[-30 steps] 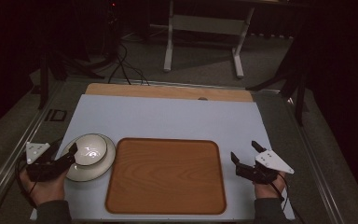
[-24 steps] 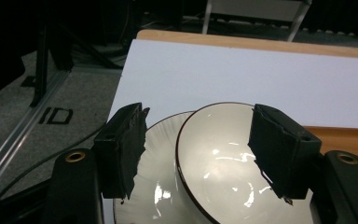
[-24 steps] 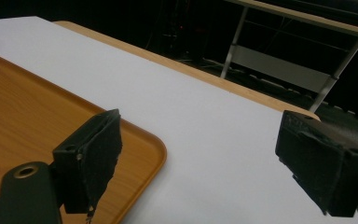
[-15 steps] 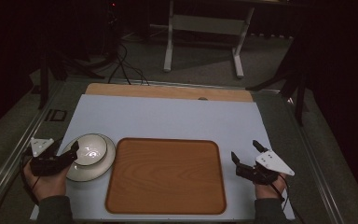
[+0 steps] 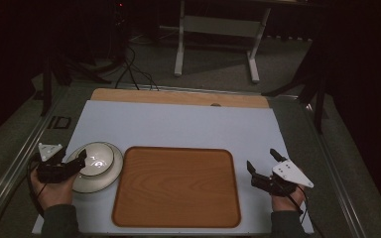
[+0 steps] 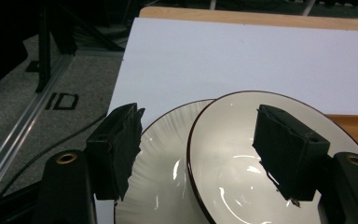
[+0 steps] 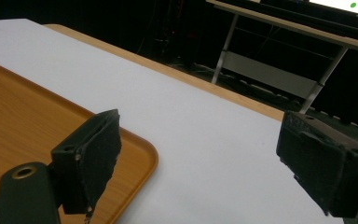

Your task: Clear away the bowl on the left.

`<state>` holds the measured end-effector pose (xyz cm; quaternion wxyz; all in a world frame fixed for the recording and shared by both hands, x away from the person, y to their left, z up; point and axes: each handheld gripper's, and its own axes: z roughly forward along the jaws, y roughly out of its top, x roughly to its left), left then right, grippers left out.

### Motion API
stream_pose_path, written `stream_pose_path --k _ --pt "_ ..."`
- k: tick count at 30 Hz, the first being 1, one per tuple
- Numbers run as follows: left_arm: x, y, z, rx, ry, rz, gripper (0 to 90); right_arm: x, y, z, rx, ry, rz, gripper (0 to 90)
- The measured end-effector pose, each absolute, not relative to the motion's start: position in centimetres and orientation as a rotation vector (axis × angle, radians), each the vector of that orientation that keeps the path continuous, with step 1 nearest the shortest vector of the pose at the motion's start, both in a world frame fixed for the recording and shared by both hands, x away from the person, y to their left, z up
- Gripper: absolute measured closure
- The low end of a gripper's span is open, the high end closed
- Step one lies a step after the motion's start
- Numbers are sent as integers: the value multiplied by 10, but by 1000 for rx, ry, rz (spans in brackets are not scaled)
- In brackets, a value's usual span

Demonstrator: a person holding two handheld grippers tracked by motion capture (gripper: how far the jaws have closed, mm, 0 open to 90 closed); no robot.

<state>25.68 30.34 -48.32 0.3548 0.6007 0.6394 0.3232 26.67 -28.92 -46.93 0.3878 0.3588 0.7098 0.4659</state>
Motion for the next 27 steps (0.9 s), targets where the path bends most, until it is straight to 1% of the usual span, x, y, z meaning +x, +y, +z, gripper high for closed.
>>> stream_pose_path --k 6,15,17,21,24,27 --pt "263 303 -487 1580 1661 793 339 267 -290 -469 916 1801 1184 133" --pt "271 304 -493 1615 1730 759 359 267 -289 -470 909 1812 1178 134" --pt "272 304 -494 1618 1736 752 378 267 -289 -470 911 1812 1176 134" --pt "275 305 -497 1637 1766 709 449 267 -289 -470 909 1810 1176 134" --pt "276 308 -501 1631 1799 662 476 267 -289 -470 905 1810 1175 134" --pt "278 310 -503 1626 1814 629 484 267 -289 -470 903 1811 1175 135"
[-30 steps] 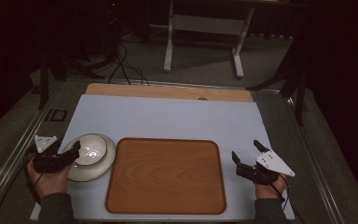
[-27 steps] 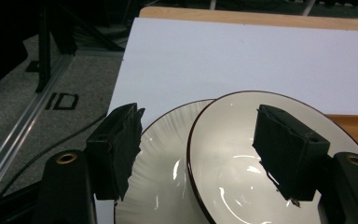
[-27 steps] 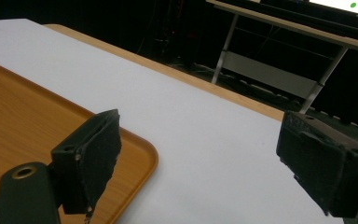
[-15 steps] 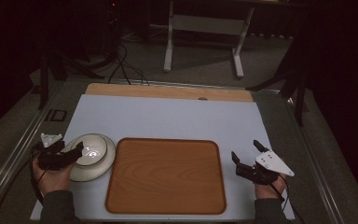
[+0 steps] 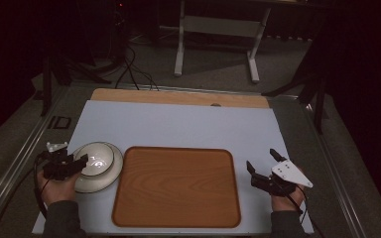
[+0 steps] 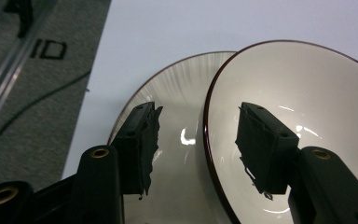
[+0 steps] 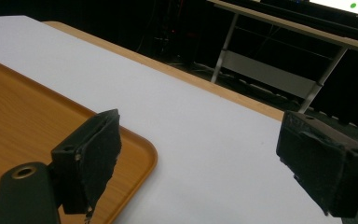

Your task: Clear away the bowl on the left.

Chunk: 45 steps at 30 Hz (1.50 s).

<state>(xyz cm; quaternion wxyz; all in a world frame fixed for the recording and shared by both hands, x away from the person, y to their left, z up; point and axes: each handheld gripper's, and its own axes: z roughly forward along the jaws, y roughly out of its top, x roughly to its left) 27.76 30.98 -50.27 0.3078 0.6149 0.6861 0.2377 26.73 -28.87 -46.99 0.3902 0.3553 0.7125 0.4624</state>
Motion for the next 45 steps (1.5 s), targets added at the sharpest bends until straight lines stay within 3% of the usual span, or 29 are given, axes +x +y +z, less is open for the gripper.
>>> stream_pose_path --k 32,45 --pt "285 320 -514 1584 1871 403 623 267 -289 -470 903 1808 1163 135" --pt "286 322 -517 1547 1865 281 770 267 -290 -469 901 1802 1162 135"
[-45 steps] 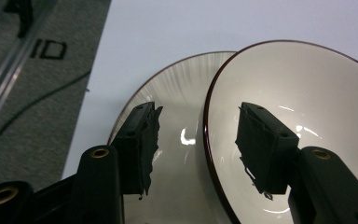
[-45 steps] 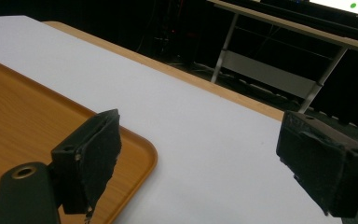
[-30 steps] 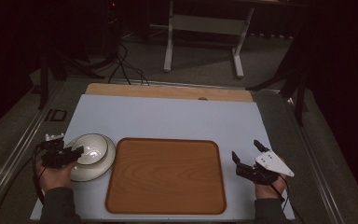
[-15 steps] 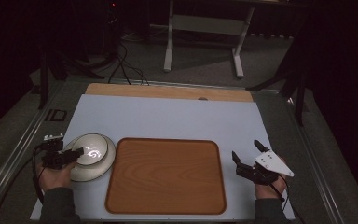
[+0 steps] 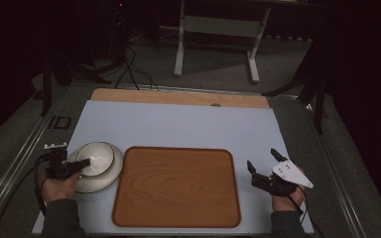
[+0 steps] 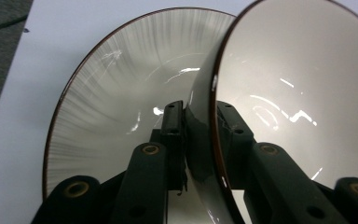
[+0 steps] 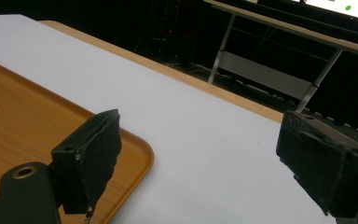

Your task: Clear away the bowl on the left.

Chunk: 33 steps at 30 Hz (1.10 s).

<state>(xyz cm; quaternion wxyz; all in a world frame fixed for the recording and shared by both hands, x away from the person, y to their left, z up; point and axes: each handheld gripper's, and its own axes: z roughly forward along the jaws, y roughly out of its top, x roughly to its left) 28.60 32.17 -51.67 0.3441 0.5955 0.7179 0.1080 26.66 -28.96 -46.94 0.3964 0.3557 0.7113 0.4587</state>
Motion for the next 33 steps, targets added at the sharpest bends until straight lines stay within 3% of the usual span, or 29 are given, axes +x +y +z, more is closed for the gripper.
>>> stream_pose_path --k 13,33 --pt "282 329 -519 1480 1837 199 807 266 -290 -469 902 1798 1170 135" --pt "275 335 -514 1380 1791 216 806 266 -291 -469 904 1791 1174 135"
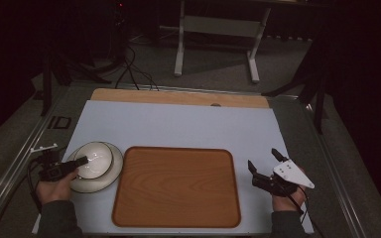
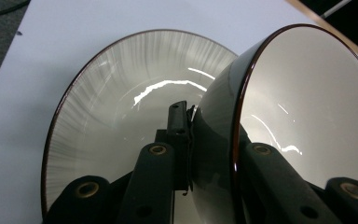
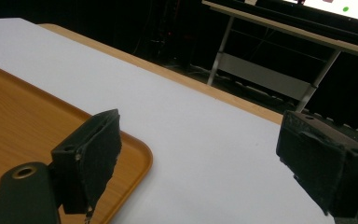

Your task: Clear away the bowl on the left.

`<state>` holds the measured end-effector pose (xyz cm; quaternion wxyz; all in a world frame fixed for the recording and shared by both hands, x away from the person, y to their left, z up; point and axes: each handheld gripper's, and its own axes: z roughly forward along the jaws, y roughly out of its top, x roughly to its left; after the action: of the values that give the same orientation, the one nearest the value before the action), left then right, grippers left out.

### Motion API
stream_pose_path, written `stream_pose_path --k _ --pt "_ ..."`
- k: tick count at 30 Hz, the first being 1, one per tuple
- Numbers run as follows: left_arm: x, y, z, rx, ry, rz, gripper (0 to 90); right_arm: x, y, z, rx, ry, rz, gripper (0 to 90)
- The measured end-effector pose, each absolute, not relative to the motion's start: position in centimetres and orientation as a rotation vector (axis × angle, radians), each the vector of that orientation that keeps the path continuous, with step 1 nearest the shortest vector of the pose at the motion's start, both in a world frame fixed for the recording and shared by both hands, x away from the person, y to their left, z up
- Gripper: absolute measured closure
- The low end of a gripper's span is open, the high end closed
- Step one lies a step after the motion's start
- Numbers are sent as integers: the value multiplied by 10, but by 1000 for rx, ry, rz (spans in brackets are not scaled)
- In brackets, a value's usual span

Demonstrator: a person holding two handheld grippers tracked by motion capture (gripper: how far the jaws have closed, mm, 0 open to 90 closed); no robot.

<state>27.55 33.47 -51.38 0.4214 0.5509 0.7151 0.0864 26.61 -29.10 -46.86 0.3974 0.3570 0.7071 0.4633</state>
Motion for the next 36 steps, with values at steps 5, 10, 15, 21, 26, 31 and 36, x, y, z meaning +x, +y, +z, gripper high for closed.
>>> stream_pose_path --k 5,10,15,21,26,31,36 --pt "274 336 -512 1363 1779 231 806 266 -291 -468 905 1789 1173 135" --pt "269 338 -507 1323 1767 272 806 266 -291 -468 905 1789 1172 135" --pt "267 341 -506 1296 1769 281 806 266 -291 -468 906 1786 1171 135" --pt "265 340 -503 1287 1748 290 806 266 -291 -468 907 1785 1174 135" --pt "265 337 -498 1295 1732 300 806 266 -291 -468 911 1780 1179 135" --pt "264 334 -494 1308 1717 306 806 266 -292 -468 911 1776 1184 134" --pt "264 329 -491 1313 1701 319 805 266 -292 -468 912 1772 1190 134"
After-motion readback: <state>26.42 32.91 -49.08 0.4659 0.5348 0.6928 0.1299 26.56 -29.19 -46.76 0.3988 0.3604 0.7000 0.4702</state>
